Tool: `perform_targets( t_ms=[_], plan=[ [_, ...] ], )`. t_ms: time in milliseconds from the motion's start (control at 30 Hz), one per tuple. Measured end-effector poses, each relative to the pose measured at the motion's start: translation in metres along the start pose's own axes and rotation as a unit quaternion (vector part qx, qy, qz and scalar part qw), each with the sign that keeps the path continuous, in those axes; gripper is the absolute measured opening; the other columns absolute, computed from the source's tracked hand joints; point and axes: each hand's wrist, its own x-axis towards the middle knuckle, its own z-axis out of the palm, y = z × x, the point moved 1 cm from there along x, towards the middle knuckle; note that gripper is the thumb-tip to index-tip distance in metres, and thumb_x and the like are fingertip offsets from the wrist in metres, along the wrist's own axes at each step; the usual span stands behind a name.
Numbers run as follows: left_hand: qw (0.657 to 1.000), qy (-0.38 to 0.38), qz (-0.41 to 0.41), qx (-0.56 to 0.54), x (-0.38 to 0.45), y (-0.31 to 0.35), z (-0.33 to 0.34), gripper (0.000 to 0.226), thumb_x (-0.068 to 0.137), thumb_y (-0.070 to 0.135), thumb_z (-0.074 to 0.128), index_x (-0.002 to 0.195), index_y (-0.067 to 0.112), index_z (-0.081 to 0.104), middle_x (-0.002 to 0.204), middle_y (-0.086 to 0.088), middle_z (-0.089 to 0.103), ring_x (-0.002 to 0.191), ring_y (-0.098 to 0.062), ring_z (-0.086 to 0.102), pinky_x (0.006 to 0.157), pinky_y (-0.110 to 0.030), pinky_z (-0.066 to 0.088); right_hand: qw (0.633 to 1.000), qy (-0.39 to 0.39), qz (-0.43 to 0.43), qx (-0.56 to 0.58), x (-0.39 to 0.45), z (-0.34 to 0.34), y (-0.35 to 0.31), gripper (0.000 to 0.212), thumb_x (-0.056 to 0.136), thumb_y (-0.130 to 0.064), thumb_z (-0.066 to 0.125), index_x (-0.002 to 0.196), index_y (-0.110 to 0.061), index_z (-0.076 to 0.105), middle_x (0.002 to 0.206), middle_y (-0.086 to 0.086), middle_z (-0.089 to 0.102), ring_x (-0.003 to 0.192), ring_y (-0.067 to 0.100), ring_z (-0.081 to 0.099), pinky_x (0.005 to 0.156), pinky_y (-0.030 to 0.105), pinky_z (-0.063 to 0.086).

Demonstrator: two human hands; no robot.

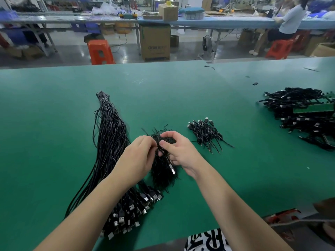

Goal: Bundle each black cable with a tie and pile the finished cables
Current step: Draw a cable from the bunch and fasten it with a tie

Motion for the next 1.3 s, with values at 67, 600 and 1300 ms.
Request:
perform_targets(
  t_ms=[67, 600, 1300],
  plan=[
    [0.998, 0.011, -0.041, -0.040, -0.001, -0.001, 0.001, 0.006, 0.096, 0.011, 0.060, 0.092, 0.014, 0.058, 0.083, 0.008, 0.058, 0.075, -0.009, 0.052, 0.068, -0.022, 0.041, 1.000, -0.005, -0.020, 0.005, -0.001, 0.002, 0.000, 0.017, 0.100, -0.018, 0.062, 0.116, -0.020, 0.058, 0.069, 0.008, 0.070, 0.040, 0.009, 0.033, 0.038, 0.018, 0.027],
    [0.964, 0.009, -0.208, -0.167, 0.009, -0.008, 0.000, 0.014, 0.097, 0.020, 0.061, 0.083, 0.023, 0.058, 0.064, 0.006, 0.059, 0.056, -0.005, 0.048, 0.057, -0.020, 0.039, 0.960, 0.073, -0.130, -0.238, 0.002, 0.004, 0.005, 0.018, 0.096, -0.033, 0.067, 0.079, -0.040, 0.066, 0.071, -0.019, 0.062, 0.063, -0.002, 0.052, 0.061, 0.010, 0.037],
    [0.992, 0.046, 0.073, 0.089, 0.005, -0.005, -0.004, 0.021, 0.079, -0.015, 0.071, 0.092, 0.000, 0.065, 0.083, -0.009, 0.060, 0.077, -0.030, 0.058, 0.071, -0.033, 0.044, 0.994, -0.069, -0.063, -0.050, -0.008, 0.012, 0.002, 0.023, 0.098, -0.043, 0.058, 0.091, -0.028, 0.074, 0.066, -0.012, 0.047, 0.059, 0.013, 0.044, 0.056, 0.027, 0.044]
  ],
)
